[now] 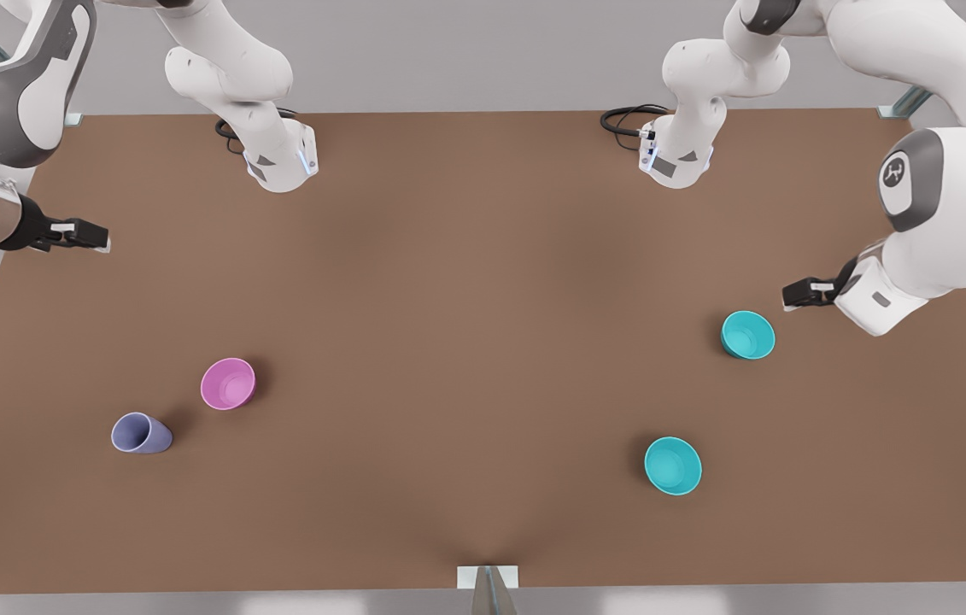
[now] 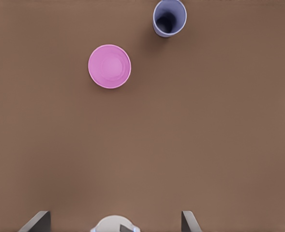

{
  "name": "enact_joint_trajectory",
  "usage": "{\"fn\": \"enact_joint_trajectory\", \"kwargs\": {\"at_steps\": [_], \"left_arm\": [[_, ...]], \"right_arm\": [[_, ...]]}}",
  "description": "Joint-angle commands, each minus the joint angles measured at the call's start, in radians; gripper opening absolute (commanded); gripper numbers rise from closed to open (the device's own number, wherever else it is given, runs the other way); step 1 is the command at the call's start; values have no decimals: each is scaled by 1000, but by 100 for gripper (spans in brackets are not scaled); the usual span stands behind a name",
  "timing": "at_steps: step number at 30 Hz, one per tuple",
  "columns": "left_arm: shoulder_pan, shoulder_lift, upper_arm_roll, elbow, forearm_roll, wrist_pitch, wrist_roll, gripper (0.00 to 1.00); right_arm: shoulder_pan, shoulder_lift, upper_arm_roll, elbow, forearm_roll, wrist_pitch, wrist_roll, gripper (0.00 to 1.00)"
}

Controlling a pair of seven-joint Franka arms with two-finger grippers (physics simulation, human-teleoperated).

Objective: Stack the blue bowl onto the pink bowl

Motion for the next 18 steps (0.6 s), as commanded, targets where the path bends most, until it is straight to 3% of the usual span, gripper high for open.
{"fn": "enact_joint_trajectory", "kwargs": {"at_steps": [1, 3, 8, 13, 18], "left_arm": [[-3, 2, -1, -1, 4, 14, -14, 100], [-4, 2, -1, -1, -4, 13, -13, 100], [-3, 11, 0, -5, 7, 16, -11, 100], [-3, 14, 2, -10, 7, 2, -13, 100], [-1, 9, 4, -8, 7, 2, -11, 100]], "right_arm": [[1, 1, -1, 0, -1, 13, -23, 100], [2, 32, -1, -1, -13, 32, -34, 100], [65, 319, 15, 0, 12, 245, -31, 100], [7, 374, 13, -213, 84, 578, -21, 100], [-19, 452, 13, -237, 153, 680, 20, 100]]}}
